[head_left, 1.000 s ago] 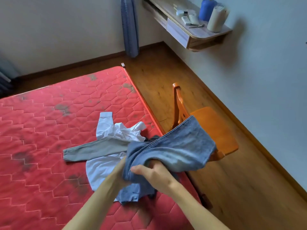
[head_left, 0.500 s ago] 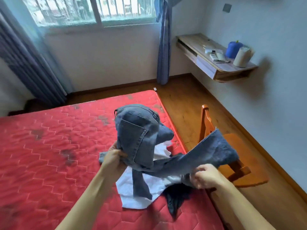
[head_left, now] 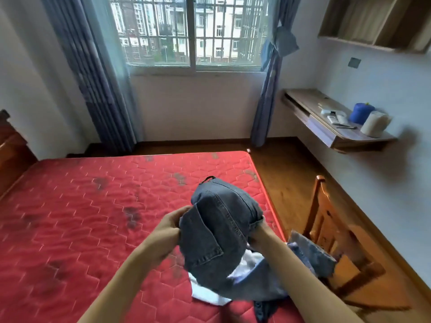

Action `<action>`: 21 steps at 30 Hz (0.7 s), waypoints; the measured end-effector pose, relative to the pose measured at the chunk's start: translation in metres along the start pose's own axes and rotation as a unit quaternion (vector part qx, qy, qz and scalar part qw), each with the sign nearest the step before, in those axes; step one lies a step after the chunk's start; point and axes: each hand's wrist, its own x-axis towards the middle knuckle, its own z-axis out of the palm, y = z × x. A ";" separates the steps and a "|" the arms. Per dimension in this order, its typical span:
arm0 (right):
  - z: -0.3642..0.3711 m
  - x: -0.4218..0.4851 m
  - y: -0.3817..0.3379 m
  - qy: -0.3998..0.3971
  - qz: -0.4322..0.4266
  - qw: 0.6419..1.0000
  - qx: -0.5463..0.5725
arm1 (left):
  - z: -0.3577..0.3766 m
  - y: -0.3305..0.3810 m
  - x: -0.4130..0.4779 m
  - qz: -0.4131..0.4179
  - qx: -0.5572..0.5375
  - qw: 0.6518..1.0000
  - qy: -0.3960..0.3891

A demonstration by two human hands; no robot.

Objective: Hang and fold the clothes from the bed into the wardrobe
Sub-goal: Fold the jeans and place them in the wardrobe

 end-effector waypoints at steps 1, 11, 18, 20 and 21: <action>0.023 -0.016 -0.012 -0.030 -0.001 0.999 0.025 | -0.009 0.001 -0.009 0.010 0.011 0.999 0.033; 0.135 -0.037 -0.021 -0.040 -0.174 0.982 -0.069 | -0.002 0.012 -0.062 0.169 0.184 0.957 0.146; 0.145 -0.050 -0.059 -0.189 -0.307 0.902 -0.237 | -0.039 0.028 -0.044 0.233 0.165 0.920 0.268; 0.132 -0.040 -0.073 -0.152 -0.294 0.919 -0.215 | -0.057 0.040 -0.044 0.231 0.131 0.921 0.286; 0.123 -0.035 -0.079 -0.138 -0.277 0.931 -0.195 | -0.065 0.050 -0.044 0.220 0.099 0.921 0.306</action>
